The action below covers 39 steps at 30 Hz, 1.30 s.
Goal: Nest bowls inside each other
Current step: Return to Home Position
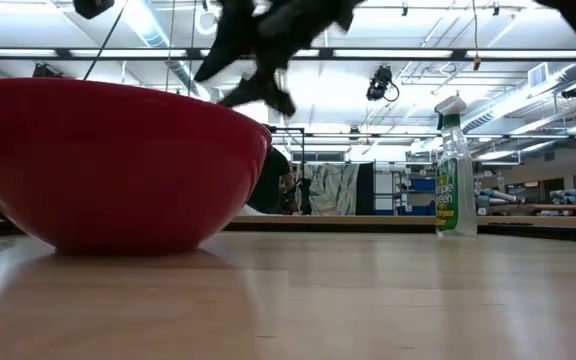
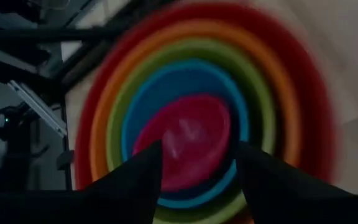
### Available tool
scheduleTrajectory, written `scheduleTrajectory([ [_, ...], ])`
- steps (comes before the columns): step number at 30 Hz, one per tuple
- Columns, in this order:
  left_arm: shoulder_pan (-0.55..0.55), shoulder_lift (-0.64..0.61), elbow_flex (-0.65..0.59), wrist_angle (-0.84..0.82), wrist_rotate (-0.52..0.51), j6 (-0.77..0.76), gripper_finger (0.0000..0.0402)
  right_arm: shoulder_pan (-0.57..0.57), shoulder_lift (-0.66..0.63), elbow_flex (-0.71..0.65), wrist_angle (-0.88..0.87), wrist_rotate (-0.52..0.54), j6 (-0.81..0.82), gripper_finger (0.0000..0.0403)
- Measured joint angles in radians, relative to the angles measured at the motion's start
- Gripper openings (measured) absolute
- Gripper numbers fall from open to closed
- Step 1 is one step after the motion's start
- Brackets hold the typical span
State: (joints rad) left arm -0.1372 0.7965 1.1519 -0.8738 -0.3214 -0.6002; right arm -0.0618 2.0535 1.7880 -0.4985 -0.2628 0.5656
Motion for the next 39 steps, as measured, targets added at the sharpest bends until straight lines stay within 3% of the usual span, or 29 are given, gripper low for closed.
scheduleTrajectory([
  [5,-0.079,-0.021,-0.14,0.244,-0.055,0.025,0.013,0.001,-0.106,0.0,-0.106,0.125,-0.087,0.0202],
  [9,-0.132,-0.027,-0.266,0.358,-0.056,-0.055,0.013,0.014,-0.189,-0.01,-0.279,0.262,-0.15,0.0201],
  [13,-0.207,-0.049,-0.381,0.52,-0.103,-0.097,0.013,0.036,-0.288,-0.14,-0.283,0.321,-0.157,0.02],
  [17,-0.301,-0.109,-0.471,0.645,-0.26,-0.1,0.013,0.052,-0.456,-0.368,-0.107,0.32,-0.102,0.0197],
  [21,-0.367,-0.212,-0.504,0.67,-0.388,-0.085,0.013,0.063,-0.624,-0.609,0.085,0.325,-0.021,0.0192],
  [29,-0.352,-0.373,-0.506,0.597,-0.488,0.002,0.013,0.03,-0.955,-0.997,0.393,0.339,0.068,0.0181],
  [39,-0.228,-0.447,-0.507,0.452,-0.471,-0.024,0.0108,-0.123,-1.233,-1.344,0.761,0.233,0.16,0.0145],
])
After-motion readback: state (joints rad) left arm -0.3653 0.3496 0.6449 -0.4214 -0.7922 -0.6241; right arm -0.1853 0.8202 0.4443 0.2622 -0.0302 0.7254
